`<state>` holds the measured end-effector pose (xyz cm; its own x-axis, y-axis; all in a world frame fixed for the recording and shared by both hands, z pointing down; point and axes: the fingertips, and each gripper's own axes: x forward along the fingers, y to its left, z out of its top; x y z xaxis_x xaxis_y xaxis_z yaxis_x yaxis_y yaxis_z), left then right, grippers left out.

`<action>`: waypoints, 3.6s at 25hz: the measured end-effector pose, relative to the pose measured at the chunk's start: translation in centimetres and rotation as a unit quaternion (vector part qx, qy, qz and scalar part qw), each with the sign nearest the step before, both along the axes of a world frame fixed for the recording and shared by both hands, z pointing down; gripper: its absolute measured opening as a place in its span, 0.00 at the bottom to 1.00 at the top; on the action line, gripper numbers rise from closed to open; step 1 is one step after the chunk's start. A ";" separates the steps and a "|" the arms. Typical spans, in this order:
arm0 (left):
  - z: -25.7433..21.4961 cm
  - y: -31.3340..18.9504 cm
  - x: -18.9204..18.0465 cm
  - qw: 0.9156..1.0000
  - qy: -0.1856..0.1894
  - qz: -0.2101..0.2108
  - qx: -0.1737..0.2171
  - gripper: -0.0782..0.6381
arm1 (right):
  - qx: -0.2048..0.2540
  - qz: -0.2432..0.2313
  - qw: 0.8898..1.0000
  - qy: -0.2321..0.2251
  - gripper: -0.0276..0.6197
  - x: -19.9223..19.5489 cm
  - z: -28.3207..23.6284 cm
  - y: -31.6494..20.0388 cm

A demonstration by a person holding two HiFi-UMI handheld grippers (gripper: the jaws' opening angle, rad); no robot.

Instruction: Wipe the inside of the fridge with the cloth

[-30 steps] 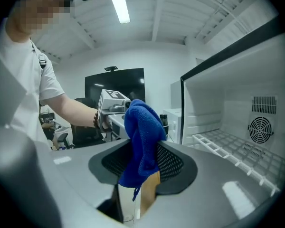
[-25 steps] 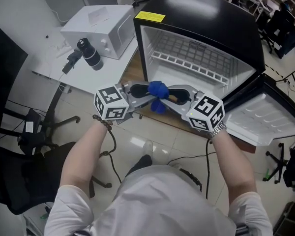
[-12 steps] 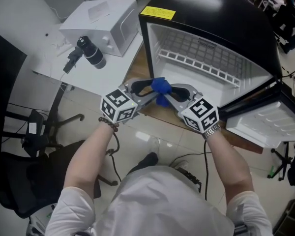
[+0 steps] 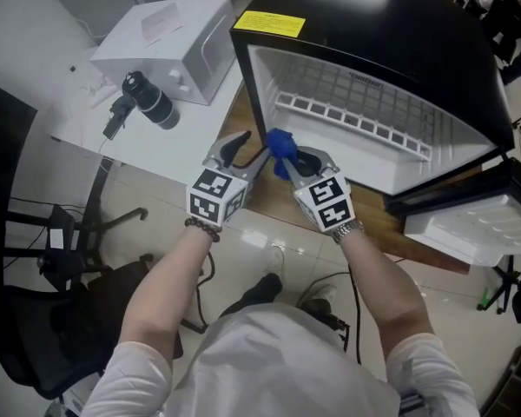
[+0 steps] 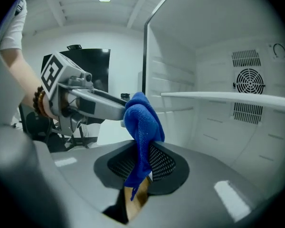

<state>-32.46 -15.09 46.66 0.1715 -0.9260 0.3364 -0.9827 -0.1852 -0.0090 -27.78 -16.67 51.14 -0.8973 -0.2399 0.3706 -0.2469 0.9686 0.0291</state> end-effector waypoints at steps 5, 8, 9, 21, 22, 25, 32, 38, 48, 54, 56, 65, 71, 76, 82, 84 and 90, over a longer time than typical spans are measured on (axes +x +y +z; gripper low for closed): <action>0.0 -1.4 -1.3 0.999 -0.014 -0.031 0.012 0.40 | 0.005 0.039 0.999 -0.003 0.14 -1.9 1.9 -2.0; -0.4 -2.1 -1.7 0.999 -0.019 -0.037 0.022 0.40 | 0.012 0.059 0.998 -0.005 0.14 -2.7 2.6 -3.1; -0.4 -2.3 -1.7 0.999 -0.020 -0.038 0.024 0.39 | 0.014 0.067 0.998 -0.007 0.14 -3.0 2.7 -3.5; -0.1 -3.6 -1.4 0.998 -0.033 -0.039 0.038 0.34 | 0.014 0.149 0.989 -0.017 0.14 -3.9 3.7 -7.5; -0.1 -3.6 -1.4 0.998 -0.031 -0.041 0.039 0.34 | 0.014 0.154 0.988 -0.017 0.14 -4.0 3.8 -7.8; -0.1 -3.8 -1.5 0.998 -0.026 -0.043 0.041 0.34 | 0.014 0.168 0.986 -0.015 0.14 -4.3 4.0 -8.7; -0.2 -3.9 -1.4 0.998 -0.017 -0.043 0.046 0.34 | 0.003 0.206 0.978 -0.022 0.14 -4.7 4.6 -11.4; -0.3 -4.0 -1.5 0.998 -0.015 -0.046 0.046 0.33 | -0.010 0.246 0.968 -0.041 0.14 -5.0 5.2 -13.8; -0.8 -4.1 -1.8 0.996 0.001 -0.064 0.056 0.31 | -0.008 0.282 0.958 -0.059 0.14 -5.4 5.6 -16.7; -0.9 -4.1 -1.8 0.996 0.007 -0.070 0.060 0.31 | -0.007 0.297 0.953 -0.065 0.14 -5.6 5.8 -18.1; -0.7 -4.0 -1.7 0.996 0.009 -0.069 0.058 0.31 | -0.005 0.302 0.951 -0.064 0.14 -5.5 5.9 -18.6; -0.8 -4.0 -1.8 0.995 0.010 -0.075 0.067 0.31 | -0.005 0.334 0.941 -0.057 0.14 -3.9 6.2 -21.1; -0.7 -4.1 -1.8 0.995 0.008 -0.078 0.065 0.31 | -0.007 0.347 0.936 -0.056 0.14 -2.5 6.4 -21.7; -0.7 -4.1 -1.9 0.994 0.006 -0.079 0.068 0.31 | -0.009 0.357 0.932 -0.055 0.14 -1.3 6.6 -22.1; -0.7 -4.1 -1.8 0.994 0.005 -0.081 0.069 0.31 | -0.006 0.367 0.929 -0.050 0.14 0.7 6.7 -22.7; -0.7 -4.1 -1.9 0.994 0.003 -0.083 0.069 0.30 | -0.005 0.370 0.927 -0.050 0.14 1.4 6.7 -22.9; -0.7 -4.1 -1.9 0.994 -0.001 -0.086 0.067 0.30 | -0.004 0.381 0.923 -0.050 0.14 3.3 6.7 -23.3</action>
<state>-34.34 -19.14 46.00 0.0066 -0.9782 0.2074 -0.9996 -0.0118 -0.0239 -24.47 -40.02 57.81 -0.4991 -0.8128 0.3002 -0.8576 0.5130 -0.0370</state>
